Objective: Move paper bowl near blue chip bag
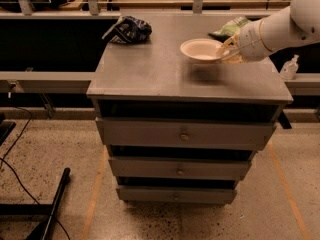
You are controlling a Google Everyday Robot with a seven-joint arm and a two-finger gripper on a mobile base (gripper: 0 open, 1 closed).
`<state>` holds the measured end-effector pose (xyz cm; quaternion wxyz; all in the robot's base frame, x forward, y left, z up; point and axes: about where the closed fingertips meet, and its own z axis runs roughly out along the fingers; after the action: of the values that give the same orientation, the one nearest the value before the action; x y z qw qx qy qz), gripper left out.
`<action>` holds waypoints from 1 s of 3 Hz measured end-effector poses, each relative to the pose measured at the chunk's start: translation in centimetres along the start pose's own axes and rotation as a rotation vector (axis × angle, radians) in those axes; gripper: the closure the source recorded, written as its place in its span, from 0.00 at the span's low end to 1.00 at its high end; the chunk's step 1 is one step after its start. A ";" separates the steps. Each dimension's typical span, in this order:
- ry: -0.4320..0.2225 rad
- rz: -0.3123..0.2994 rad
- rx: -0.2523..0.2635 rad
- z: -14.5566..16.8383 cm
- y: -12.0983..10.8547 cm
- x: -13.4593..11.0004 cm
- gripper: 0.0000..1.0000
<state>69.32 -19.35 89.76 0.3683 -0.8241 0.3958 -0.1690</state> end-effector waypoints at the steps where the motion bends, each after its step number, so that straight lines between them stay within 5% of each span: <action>1: 0.010 0.000 0.044 0.4 -2.6 0.1 1.00; 2: 0.002 -0.010 0.061 2.7 -5.1 -0.9 1.00; 3: 0.005 -0.061 0.062 9.4 -8.6 -5.0 1.00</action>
Offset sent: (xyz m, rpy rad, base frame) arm 0.0627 0.0769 0.0300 0.0410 -0.0782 0.0167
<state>76.11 -7.45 89.85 0.3876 -0.8234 0.3660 -0.1942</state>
